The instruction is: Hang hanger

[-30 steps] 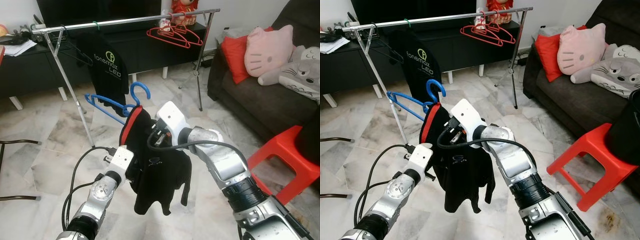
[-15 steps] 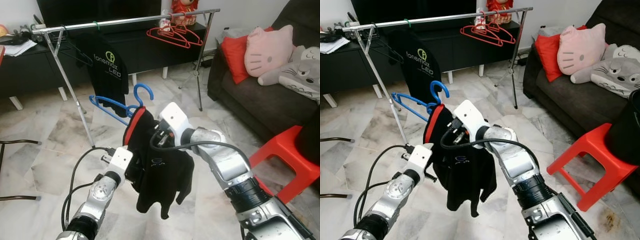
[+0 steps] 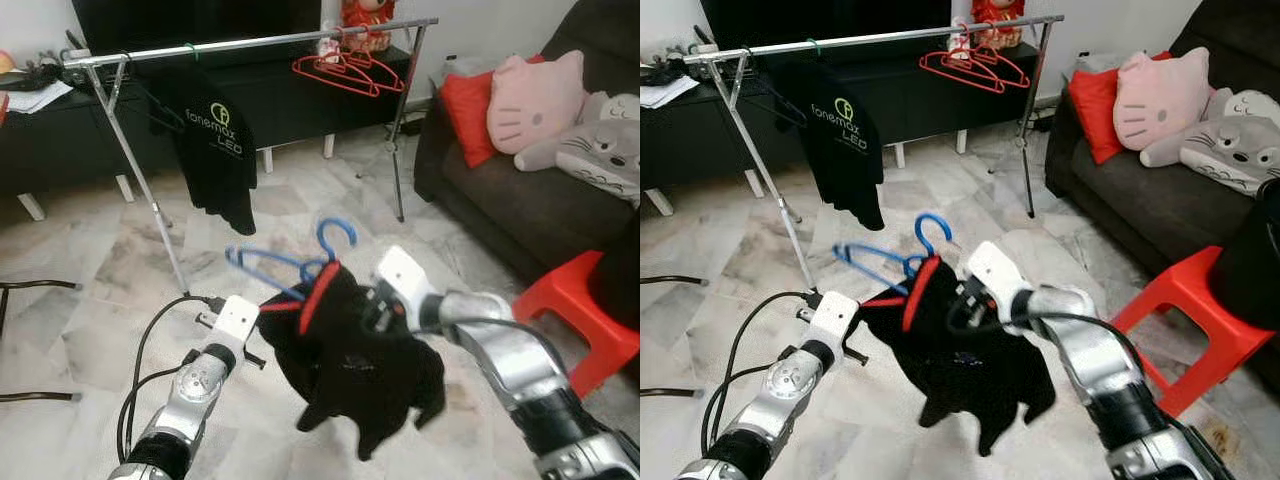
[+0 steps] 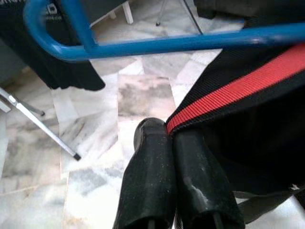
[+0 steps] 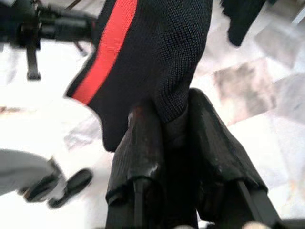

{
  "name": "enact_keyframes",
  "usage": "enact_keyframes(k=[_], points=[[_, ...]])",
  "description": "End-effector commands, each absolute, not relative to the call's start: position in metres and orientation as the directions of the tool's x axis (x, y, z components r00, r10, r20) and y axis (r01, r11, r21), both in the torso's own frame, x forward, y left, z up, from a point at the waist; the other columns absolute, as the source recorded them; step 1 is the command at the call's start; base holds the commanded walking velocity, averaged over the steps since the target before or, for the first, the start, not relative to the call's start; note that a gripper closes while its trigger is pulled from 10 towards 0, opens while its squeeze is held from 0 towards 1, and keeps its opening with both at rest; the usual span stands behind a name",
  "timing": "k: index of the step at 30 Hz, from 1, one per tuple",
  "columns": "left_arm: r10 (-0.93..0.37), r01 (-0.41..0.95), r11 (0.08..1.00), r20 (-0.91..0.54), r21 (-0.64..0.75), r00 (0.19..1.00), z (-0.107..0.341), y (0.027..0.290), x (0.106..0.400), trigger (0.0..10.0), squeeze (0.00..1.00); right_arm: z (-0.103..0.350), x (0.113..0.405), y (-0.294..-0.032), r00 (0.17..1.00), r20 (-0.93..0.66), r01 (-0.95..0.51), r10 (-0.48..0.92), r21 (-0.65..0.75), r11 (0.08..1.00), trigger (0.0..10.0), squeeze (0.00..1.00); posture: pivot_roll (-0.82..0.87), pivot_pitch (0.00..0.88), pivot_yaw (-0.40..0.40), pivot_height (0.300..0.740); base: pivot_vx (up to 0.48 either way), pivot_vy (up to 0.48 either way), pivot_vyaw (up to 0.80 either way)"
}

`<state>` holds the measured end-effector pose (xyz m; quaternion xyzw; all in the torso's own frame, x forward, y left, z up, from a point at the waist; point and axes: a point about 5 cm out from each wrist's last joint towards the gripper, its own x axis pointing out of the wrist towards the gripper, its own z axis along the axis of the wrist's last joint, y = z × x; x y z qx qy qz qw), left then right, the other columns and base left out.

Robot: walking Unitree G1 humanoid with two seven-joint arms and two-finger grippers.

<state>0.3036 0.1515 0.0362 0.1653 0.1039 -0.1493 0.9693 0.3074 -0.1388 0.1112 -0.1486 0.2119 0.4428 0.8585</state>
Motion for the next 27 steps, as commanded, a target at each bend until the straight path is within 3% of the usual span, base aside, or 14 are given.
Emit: enact_keyframes(k=[1,2,15,25,26,27], points=[[-0.259,0.344,0.894,-0.294,0.289,0.920,0.029,0.152,0.299,9.4,0.00,0.111,0.307,-0.150,0.526,-0.498,-0.818,0.689,-0.076,0.570,0.0,0.00,-0.08,0.000,-0.060,0.740,0.000,0.000,0.00],[-0.260,0.353,0.892,-0.316,0.283,0.912,0.025,0.153,0.297,10.0,0.00,0.103,0.304,-0.157,0.509,-0.527,-0.823,0.680,-0.065,0.565,0.0,0.00,-0.09,0.000,-0.059,0.740,0.000,0.000,0.00],[-0.259,0.374,0.881,-0.367,0.290,0.894,0.018,0.159,0.290,10.0,0.00,0.084,0.294,-0.191,0.418,-0.656,-0.868,0.628,-0.085,0.489,0.0,0.00,-0.08,0.000,-0.054,0.740,0.000,0.000,0.00],[-0.264,0.386,0.877,-0.385,0.285,0.884,0.015,0.158,0.286,10.0,0.00,0.084,0.297,-0.202,0.451,-0.657,-0.845,0.605,-0.097,0.525,0.0,0.00,-0.08,0.004,-0.053,0.740,0.000,0.000,0.00],[-0.266,0.389,0.876,-0.389,0.284,0.882,0.014,0.158,0.286,10.0,0.00,0.084,0.299,-0.206,0.466,-0.656,-0.837,0.593,-0.112,0.535,0.0,0.00,-0.08,0.004,-0.053,0.740,0.000,0.000,0.00],[-0.266,0.392,0.875,-0.395,0.284,0.879,0.013,0.158,0.285,10.0,0.00,0.089,0.306,-0.211,0.533,-0.627,-0.795,0.569,-0.140,0.590,0.0,0.00,-0.08,0.011,-0.052,0.740,0.000,0.000,0.00]])
